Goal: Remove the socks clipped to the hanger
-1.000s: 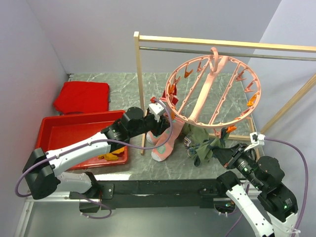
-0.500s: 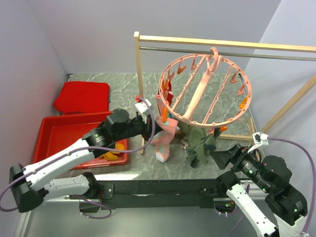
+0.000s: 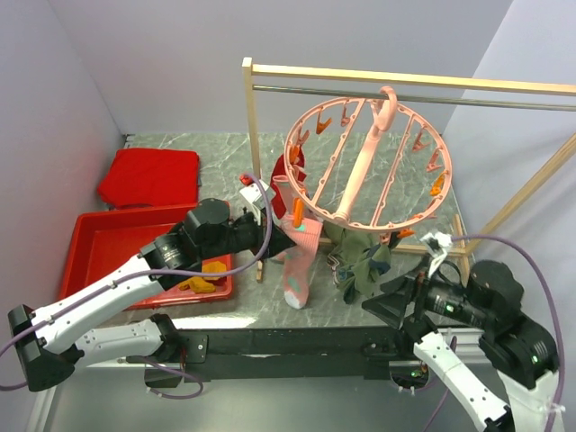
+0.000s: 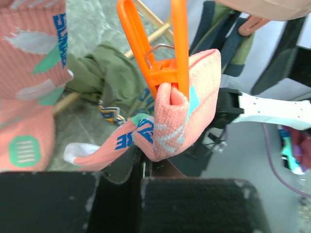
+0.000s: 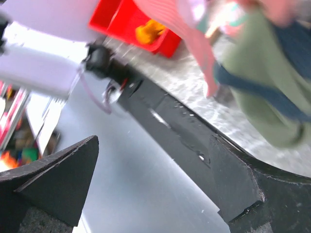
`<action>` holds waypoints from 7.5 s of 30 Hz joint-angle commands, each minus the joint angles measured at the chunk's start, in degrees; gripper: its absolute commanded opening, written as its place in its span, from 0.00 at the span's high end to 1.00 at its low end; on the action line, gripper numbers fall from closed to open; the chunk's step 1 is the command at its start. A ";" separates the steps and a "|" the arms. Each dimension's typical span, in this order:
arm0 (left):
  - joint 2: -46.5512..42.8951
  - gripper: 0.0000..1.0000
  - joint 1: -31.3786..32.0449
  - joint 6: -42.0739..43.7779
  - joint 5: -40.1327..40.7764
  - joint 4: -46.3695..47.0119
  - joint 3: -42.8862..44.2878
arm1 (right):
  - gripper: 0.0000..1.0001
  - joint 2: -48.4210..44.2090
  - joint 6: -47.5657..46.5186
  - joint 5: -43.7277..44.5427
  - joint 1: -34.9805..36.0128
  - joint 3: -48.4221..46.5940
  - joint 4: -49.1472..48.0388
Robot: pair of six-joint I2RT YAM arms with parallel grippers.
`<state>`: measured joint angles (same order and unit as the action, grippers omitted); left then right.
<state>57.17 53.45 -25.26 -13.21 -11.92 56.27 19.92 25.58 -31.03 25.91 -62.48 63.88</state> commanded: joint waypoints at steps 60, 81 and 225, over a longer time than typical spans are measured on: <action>0.83 0.09 13.35 -16.84 27.88 -3.19 12.80 | 1.00 3.02 6.58 -15.56 0.28 21.70 -38.65; 8.75 0.39 9.57 -17.72 24.03 0.59 17.55 | 1.00 3.81 5.00 -15.47 0.28 19.24 -36.54; -3.37 0.07 -16.54 -9.40 39.93 -43.22 23.99 | 0.60 5.13 2.81 -16.52 0.37 22.05 -32.76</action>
<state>59.07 37.10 -44.01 44.75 -69.65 83.68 25.67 28.67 -48.18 25.91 -40.07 32.80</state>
